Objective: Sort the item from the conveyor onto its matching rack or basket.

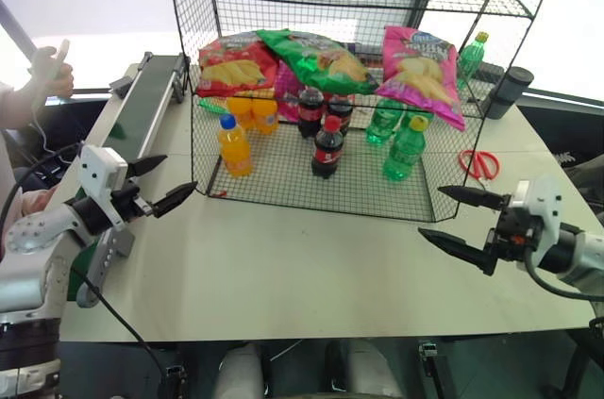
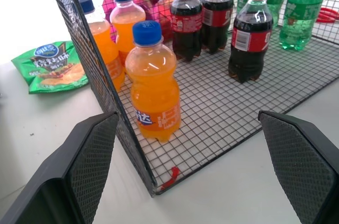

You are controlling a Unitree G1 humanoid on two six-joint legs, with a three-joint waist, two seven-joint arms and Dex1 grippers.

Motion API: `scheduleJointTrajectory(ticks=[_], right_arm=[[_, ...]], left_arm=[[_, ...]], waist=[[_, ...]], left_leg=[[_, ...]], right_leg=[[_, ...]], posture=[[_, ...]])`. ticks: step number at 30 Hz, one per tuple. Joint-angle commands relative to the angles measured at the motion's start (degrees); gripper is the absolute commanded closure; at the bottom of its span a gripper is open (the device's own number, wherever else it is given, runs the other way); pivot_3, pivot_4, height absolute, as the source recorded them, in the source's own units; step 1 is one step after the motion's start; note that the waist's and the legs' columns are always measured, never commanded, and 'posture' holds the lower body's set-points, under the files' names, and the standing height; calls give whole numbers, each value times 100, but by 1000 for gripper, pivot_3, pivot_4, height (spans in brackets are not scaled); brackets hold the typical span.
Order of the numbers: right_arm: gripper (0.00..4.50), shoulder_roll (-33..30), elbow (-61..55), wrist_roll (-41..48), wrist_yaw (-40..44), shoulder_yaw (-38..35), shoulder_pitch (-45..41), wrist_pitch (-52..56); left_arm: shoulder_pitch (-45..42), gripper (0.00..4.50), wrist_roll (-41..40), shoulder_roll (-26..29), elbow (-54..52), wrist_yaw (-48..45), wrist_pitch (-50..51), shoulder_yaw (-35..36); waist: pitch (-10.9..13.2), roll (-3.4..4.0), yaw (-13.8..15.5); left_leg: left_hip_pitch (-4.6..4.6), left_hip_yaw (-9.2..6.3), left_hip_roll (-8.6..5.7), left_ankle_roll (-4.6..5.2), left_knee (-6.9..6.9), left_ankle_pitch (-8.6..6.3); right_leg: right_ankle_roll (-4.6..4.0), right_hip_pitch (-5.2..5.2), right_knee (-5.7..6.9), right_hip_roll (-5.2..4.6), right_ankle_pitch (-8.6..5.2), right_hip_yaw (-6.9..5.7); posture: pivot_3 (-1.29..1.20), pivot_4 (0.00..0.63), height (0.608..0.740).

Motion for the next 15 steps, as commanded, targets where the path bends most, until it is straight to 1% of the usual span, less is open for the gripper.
scheduleJointTrajectory(ticks=[1,3,6,15], right_arm=[[58,35,-106,-7,-40,-91,-34,-131],[58,46,-116,-26,-45,-74,-23,-141],[58,73,-130,-66,-33,-80,12,-156],[58,70,-10,-209,37,-51,55,-323]], left_arm=[[-110,0,154,33,15,-25,-208,-83],[-108,0,171,8,47,-60,-255,-84],[-54,0,-22,21,-35,-181,-74,-48],[-195,0,87,-58,175,-259,-409,-89]], waist=[[0,0,-5],[0,0,-9],[0,0,-8],[0,0,-4]], left_leg=[[1,0,-1,0,0,0],[2,0,-3,0,0,0],[1,0,-2,-1,0,0],[1,0,-2,-1,0,0]], right_leg=[[0,0,0,0,0,0],[0,0,0,1,0,0],[0,-1,2,2,0,0],[0,1,2,2,0,0]], posture=[[0,150,726],[0,150,726],[0,150,726],[0,150,726]])
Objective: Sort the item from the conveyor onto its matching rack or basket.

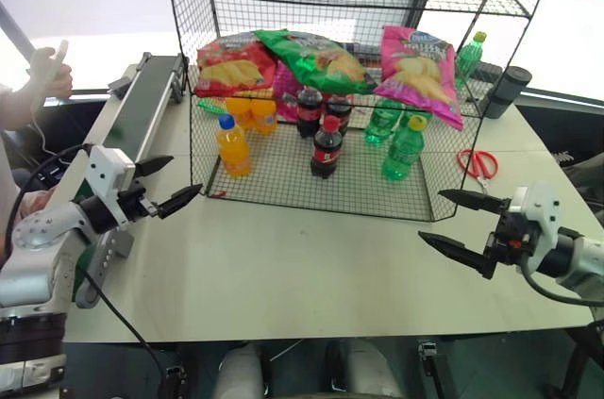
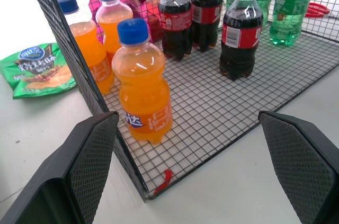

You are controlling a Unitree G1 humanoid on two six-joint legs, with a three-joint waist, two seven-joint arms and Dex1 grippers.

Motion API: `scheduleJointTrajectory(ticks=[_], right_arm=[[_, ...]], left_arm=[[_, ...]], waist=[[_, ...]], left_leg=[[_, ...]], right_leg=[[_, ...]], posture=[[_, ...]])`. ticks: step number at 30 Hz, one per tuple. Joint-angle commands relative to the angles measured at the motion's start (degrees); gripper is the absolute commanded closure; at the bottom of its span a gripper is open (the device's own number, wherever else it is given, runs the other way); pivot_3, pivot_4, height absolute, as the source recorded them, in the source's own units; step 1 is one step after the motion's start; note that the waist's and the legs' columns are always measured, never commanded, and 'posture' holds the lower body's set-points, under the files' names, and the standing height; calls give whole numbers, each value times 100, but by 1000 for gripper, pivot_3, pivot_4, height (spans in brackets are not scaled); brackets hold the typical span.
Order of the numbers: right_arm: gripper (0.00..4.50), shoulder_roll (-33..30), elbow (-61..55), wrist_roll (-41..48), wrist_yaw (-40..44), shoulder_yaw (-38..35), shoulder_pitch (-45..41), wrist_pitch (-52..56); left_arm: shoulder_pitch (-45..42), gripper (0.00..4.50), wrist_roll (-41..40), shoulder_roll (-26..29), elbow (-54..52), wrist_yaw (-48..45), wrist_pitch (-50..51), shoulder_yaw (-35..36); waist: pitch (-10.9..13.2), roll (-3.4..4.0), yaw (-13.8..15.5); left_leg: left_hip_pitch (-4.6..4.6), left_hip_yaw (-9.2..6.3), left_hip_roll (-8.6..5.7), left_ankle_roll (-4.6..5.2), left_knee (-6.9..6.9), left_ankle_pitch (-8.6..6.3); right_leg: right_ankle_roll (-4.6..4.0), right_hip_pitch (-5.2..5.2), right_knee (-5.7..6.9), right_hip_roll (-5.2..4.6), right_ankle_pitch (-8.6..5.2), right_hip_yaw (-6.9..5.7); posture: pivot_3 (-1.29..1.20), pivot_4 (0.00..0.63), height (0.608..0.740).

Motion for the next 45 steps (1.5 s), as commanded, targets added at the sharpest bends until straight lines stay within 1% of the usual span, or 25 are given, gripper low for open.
scheduleJointTrajectory(ticks=[1,10,17,28,37,45], right_arm=[[58,17,33,-52,12,-22,-72,-180],[58,88,169,-188,-26,129,-265,-344],[58,93,284,-336,-458,270,-495,-89],[58,38,155,-441,-496,384,-402,-94],[58,90,361,-506,-480,516,-615,-175],[58,155,359,-632,-507,620,-590,-288]], left_arm=[[-164,0,-22,29,97,-65,-183,79],[-216,0,83,-67,172,-69,-360,-42],[-235,0,161,-130,263,-77,-483,-62],[-170,0,163,-176,214,-124,-515,-194],[-182,0,123,-132,301,-194,-512,-190],[-166,0,205,-143,358,-212,-657,-196]], waist=[[0,0,0],[-1,-2,-1],[-2,-2,-4],[-2,-3,-2],[-2,-3,-5],[-2,-3,-2]], left_leg=[[0,0,0,0,0,0],[1,0,-1,-2,0,1],[1,1,-2,-5,2,3],[1,0,-2,-5,2,3],[2,1,-2,-6,2,4],[1,1,-2,-6,2,4]], right_leg=[[0,0,0,0,0,0],[0,0,3,1,0,0],[1,0,4,0,0,0],[1,0,5,1,0,0],[1,0,5,1,0,0],[1,0,5,1,0,-1]], posture=[[0,150,726],[0,150,726],[0,150,726],[0,150,726],[0,150,726],[0,150,726]])
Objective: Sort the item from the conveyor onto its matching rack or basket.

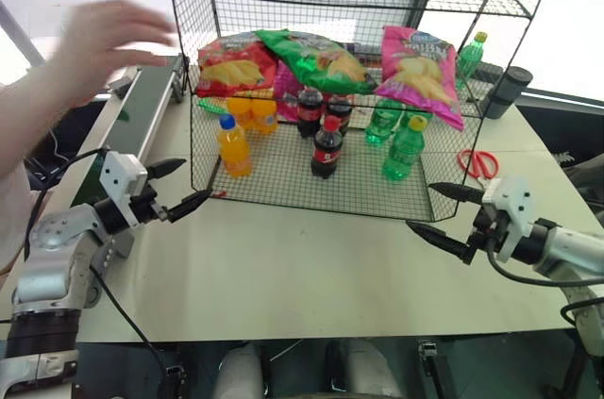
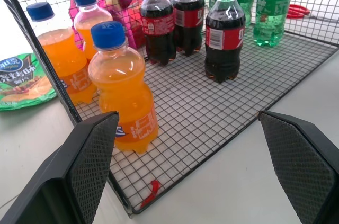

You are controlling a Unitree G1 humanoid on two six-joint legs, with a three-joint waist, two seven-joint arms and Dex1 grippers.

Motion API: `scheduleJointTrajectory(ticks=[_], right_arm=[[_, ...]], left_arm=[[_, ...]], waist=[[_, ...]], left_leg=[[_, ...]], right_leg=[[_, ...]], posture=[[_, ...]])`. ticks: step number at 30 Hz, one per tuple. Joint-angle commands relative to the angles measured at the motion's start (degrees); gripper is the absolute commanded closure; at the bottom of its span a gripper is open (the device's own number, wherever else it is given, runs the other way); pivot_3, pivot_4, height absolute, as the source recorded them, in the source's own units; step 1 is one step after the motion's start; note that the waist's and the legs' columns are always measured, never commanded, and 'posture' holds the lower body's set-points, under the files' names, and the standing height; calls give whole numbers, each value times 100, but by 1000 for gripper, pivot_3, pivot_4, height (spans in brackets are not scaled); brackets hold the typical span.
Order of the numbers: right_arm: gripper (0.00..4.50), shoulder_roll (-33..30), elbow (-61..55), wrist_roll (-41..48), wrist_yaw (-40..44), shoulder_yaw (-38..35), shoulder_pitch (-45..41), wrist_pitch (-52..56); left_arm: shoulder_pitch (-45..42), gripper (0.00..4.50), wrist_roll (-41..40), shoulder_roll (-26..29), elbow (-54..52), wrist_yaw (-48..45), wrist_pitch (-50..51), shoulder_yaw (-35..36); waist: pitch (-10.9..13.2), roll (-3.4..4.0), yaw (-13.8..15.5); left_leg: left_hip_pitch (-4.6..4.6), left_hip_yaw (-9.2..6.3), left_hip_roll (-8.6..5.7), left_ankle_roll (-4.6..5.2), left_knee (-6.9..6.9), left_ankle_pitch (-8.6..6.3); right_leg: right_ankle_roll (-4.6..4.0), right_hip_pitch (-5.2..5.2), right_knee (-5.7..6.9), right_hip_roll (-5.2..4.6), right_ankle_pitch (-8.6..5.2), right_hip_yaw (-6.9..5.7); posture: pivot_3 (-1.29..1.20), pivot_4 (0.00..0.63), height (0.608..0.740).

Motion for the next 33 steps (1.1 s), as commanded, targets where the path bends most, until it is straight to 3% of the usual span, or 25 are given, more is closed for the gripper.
scheduleJointTrajectory(ticks=[1,20,33], right_arm=[[58,18,-52,-29,-3,-35,-17,-107],[58,11,-315,49,32,-211,494,-85],[58,-6,-45,-40,101,-118,274,-258]], left_arm=[[-19,0,37,36,-94,33,-107,56],[173,0,131,50,-371,179,52,-98],[193,0,124,-68,-375,274,-144,-77]], waist=[[0,-1,-2],[-1,-1,0],[-1,-1,-3]], left_leg=[[0,0,0,0,0,0],[0,0,1,0,0,0],[1,-1,1,0,0,0]], right_leg=[[0,0,0,0,0,0],[0,0,1,0,0,0],[0,0,1,0,0,0]], posture=[[0,150,726],[0,150,726],[0,150,726]])
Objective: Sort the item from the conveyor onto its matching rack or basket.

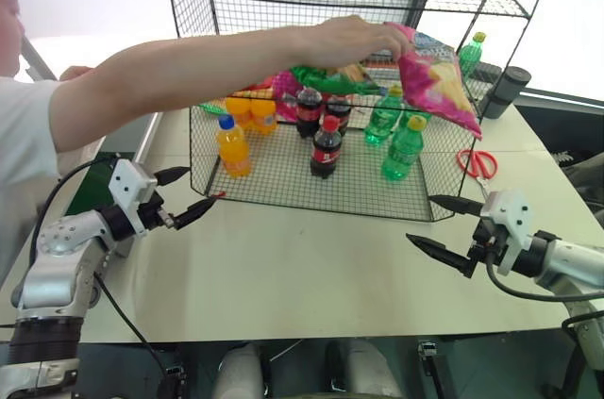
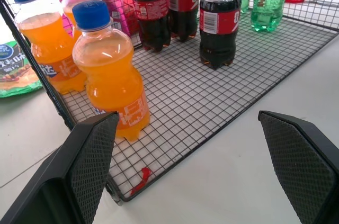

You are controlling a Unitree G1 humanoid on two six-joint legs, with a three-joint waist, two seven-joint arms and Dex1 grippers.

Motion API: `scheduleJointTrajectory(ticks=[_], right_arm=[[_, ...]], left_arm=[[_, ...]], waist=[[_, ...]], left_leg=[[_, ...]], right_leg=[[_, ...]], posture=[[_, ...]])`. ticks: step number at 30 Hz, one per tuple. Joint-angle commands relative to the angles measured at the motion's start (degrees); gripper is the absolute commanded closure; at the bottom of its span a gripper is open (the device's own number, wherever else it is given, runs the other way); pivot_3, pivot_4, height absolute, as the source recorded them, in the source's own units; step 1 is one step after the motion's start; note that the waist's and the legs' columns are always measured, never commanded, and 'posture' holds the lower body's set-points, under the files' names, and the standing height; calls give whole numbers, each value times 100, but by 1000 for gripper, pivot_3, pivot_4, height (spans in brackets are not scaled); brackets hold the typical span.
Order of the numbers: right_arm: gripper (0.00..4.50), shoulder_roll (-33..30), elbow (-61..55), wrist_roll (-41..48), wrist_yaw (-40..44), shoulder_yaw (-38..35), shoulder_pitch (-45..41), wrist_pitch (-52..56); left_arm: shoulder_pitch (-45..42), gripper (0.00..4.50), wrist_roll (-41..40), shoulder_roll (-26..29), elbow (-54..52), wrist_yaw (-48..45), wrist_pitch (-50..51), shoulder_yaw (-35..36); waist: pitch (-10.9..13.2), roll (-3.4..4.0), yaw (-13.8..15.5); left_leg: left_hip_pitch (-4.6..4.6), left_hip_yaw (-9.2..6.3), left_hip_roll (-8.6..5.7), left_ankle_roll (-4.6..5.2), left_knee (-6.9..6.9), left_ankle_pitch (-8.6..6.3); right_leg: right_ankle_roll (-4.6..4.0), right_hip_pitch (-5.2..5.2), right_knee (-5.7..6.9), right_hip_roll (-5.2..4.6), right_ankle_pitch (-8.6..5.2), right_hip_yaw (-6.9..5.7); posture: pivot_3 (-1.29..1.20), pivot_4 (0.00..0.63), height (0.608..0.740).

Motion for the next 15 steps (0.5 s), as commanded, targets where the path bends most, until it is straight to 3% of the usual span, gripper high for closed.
scheduleJointTrajectory(ticks=[1,15], right_arm=[[58,-31,43,-29,42,-72,-150,-154],[58,46,37,-200,22,15,-155,-316]], left_arm=[[-7,0,-27,-48,-148,77,-110,104],[-309,0,105,-111,159,-22,-265,-112]], waist=[[0,0,0],[0,0,1]], left_leg=[[0,0,0,0,0,0],[0,1,-1,-1,1,1]], right_leg=[[0,0,0,0,0,0],[0,1,0,0,0,0]], posture=[[0,150,726],[0,150,726]])
